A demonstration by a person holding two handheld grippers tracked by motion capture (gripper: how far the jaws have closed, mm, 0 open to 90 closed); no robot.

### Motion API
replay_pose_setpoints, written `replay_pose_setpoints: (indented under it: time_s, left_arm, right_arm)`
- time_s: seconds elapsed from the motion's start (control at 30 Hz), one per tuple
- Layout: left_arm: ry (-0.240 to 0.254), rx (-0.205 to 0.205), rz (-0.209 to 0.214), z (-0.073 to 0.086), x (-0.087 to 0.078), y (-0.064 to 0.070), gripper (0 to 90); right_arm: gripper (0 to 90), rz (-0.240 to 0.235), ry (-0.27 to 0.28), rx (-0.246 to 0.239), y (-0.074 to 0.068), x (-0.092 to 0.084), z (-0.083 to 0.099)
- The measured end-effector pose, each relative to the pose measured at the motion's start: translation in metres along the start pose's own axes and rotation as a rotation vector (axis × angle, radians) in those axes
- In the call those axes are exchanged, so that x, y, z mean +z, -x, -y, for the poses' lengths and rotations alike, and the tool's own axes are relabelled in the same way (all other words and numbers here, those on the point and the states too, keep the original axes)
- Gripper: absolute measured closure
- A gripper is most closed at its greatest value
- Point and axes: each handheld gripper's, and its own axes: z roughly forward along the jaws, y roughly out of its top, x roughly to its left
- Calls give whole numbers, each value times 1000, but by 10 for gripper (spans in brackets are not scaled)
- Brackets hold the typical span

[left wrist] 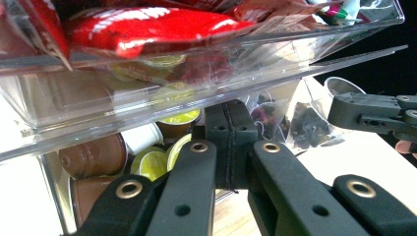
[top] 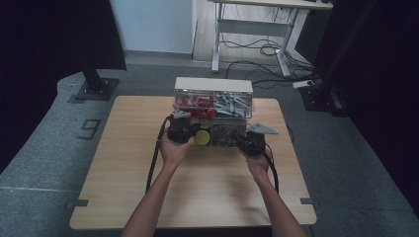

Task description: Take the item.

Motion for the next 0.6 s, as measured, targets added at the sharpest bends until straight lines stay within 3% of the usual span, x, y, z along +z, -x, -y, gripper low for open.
replay_pose_setpoints:
  time_s: [0.6]
  left_arm:
    - [2,-1,0,1,1,-1,900]
  right_arm:
    - [894,8,17,7,7,-11,1]
